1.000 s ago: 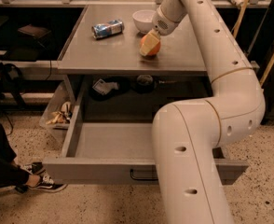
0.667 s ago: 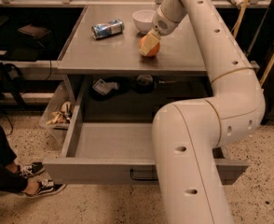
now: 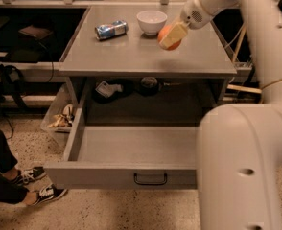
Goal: Place orange into top drawer
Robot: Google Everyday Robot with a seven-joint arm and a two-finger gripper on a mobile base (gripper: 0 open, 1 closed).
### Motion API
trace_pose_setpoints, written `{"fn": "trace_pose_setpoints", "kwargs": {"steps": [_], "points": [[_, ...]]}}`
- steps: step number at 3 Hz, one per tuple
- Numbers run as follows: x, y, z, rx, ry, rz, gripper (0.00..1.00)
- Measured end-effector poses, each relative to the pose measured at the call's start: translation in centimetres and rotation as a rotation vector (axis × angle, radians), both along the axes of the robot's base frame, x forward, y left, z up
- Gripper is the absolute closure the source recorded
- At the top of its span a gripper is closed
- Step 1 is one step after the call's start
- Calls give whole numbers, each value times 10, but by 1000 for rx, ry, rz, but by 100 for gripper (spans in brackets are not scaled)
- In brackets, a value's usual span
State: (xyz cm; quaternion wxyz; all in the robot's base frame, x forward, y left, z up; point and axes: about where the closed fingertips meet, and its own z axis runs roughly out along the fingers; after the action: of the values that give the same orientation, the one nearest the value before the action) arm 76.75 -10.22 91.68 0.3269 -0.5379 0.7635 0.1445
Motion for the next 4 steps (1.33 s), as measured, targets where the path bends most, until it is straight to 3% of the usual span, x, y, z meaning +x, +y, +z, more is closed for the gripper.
{"fn": "trace_pose_setpoints", "kwargs": {"steps": [1,2,3,4], "points": [[-55,-59,65,37,-147,8,100],[-136,-72,128,65,-274,73,100],[-167,-74,125,62,-261,87,100],[-166,-74,123,62,-258,87,100]]}}
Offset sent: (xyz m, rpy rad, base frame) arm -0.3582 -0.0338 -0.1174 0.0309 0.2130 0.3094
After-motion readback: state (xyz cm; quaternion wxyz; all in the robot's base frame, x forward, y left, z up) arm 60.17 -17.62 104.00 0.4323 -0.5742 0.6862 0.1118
